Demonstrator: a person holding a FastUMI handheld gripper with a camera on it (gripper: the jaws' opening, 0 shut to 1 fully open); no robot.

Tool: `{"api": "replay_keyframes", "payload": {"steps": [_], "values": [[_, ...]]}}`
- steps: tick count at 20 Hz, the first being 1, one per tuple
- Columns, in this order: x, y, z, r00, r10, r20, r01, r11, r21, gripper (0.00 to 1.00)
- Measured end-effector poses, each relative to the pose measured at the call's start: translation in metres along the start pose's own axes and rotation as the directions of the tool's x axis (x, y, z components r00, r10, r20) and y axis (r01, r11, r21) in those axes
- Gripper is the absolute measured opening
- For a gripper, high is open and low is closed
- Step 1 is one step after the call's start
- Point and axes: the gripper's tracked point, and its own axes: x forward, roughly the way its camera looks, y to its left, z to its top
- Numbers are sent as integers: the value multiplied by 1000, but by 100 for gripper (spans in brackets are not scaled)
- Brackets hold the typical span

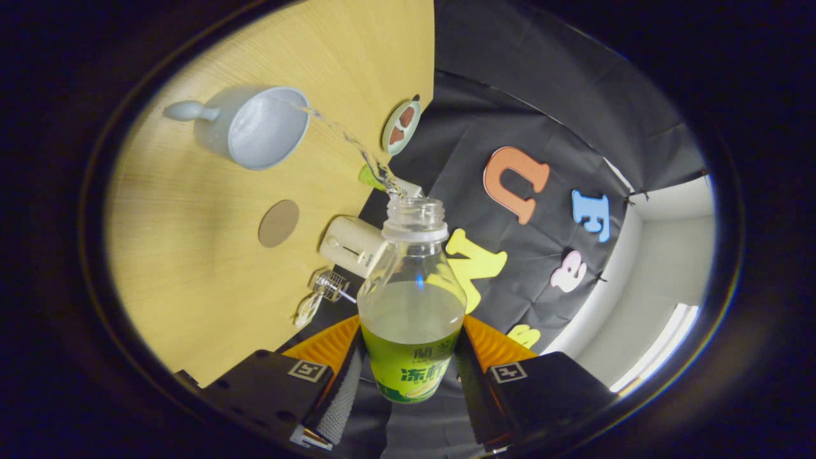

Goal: Take the bottle from table, then pour the juice into the cup, finally place the bottle on the coaster

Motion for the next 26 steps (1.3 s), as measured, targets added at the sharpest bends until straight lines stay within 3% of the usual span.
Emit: {"api": "replay_keyframes", "payload": {"steps": [8, 26], "values": [[12, -12, -11, 999, -26, -29, 24, 998, -60, 78], [7, -30, 4, 997, -71, 24, 75, 982, -174, 78]]}}
